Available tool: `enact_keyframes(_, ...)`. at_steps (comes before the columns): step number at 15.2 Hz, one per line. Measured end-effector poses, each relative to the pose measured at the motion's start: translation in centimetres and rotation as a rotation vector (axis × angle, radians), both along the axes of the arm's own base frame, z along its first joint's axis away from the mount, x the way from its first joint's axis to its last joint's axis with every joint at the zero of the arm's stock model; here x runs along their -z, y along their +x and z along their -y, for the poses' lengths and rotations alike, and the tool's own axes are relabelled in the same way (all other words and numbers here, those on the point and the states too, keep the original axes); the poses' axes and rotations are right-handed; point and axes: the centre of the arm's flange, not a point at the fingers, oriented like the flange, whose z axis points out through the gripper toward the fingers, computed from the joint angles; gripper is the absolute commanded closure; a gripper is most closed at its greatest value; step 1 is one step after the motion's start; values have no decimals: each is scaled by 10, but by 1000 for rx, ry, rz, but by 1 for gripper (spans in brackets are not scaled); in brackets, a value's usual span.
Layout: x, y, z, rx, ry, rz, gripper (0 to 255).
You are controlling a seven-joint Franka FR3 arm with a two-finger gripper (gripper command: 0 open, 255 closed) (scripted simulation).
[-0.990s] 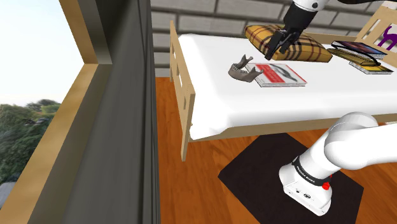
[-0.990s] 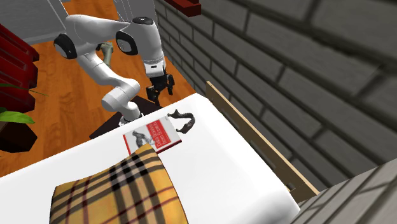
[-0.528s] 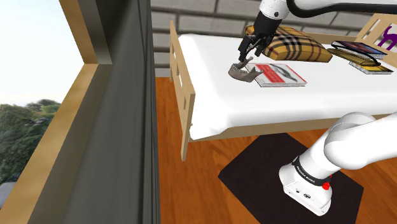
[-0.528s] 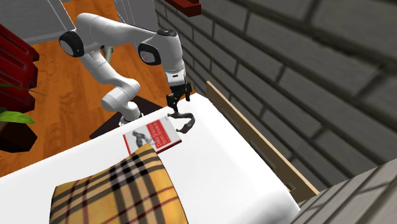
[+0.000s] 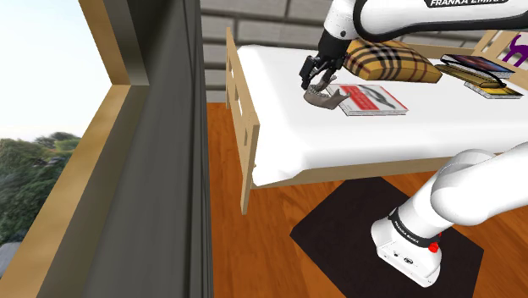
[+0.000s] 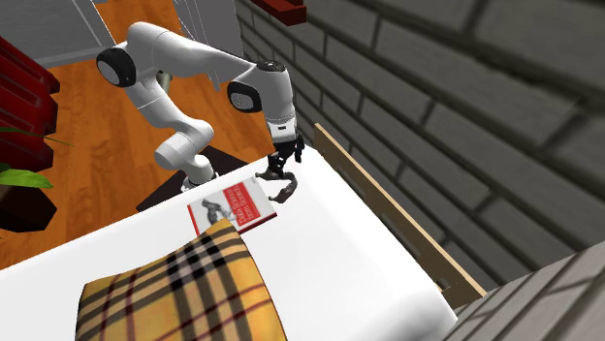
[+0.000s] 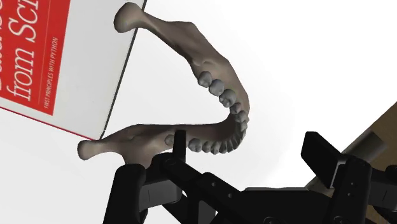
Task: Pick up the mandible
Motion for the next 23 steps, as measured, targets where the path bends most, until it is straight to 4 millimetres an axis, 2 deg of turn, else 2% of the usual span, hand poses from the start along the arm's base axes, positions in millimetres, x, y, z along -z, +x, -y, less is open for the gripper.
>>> enact_keyframes(3, 16, 0, 0, 0, 0, 0, 0)
enact_keyframes(4, 17, 0, 0, 0, 0, 0, 255)
enact_keyframes(14, 19, 0, 0, 0, 0, 1, 255)
enact_keyframes(23, -24, 0, 0, 0, 0, 1, 255)
